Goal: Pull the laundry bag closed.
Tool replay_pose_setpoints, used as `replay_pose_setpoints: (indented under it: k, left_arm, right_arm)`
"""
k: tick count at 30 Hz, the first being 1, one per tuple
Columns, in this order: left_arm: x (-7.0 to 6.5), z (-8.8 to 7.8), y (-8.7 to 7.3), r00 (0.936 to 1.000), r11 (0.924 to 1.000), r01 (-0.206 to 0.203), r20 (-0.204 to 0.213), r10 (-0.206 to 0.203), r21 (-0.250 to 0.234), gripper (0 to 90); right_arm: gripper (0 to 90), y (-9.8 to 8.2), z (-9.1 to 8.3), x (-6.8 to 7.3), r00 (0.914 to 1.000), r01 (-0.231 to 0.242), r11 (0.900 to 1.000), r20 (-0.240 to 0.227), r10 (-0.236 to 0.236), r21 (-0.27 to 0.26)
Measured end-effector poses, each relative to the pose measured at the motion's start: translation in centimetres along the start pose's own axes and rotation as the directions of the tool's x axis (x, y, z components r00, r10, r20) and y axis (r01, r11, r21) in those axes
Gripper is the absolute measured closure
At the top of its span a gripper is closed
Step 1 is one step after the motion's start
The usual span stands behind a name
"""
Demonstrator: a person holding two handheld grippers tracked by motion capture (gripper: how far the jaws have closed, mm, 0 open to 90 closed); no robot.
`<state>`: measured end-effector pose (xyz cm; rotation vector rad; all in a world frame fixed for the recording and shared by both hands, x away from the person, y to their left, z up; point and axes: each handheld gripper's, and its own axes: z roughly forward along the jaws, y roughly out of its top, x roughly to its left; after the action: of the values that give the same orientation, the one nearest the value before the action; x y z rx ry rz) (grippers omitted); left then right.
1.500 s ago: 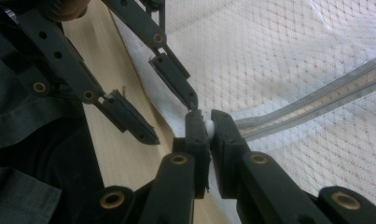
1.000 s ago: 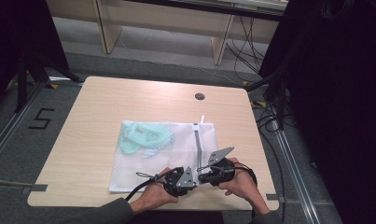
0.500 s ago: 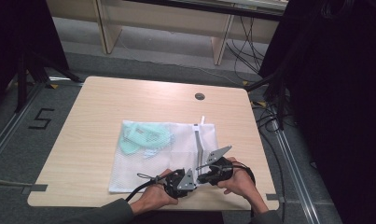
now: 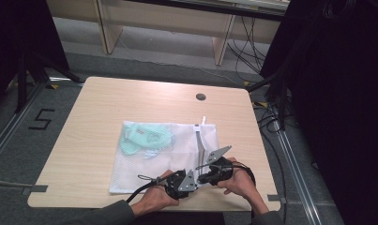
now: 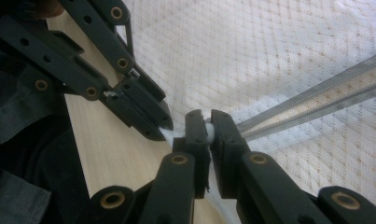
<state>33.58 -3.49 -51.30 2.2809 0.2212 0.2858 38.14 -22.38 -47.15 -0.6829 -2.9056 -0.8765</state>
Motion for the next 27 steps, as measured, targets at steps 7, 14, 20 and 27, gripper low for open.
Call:
replay_pose_setpoints:
  k: [7,14,20,27]
  left_arm:
    - [0.0,0.0,0.2,0.9999,0.9999,-0.002,-0.017,0.002,-0.015,81.4]
    - [-0.2,0.3,0.3,0.9989,0.9993,-0.038,-0.028,0.038,0.002,87.0]
    - [-0.1,0.1,0.3,0.9990,0.9991,-0.041,-0.019,0.041,0.003,87.9]
    - [-0.2,0.0,0.4,0.9999,0.9999,-0.014,0.003,0.014,-0.009,87.9]
  right_arm:
    - [86.7,0.1,-0.2,0.1,1.0000,-0.005,1.000,0.002,0.005,-0.005]
    - [86.7,0.1,-0.1,0.0,1.0000,-0.004,1.000,0.005,0.004,-0.008]
    - [86.7,0.0,0.0,-0.1,1.0000,-0.001,1.000,0.003,0.001,-0.010]
    - [86.7,-0.1,0.3,-1.2,0.9997,-0.016,1.000,0.016,0.016,-0.001]
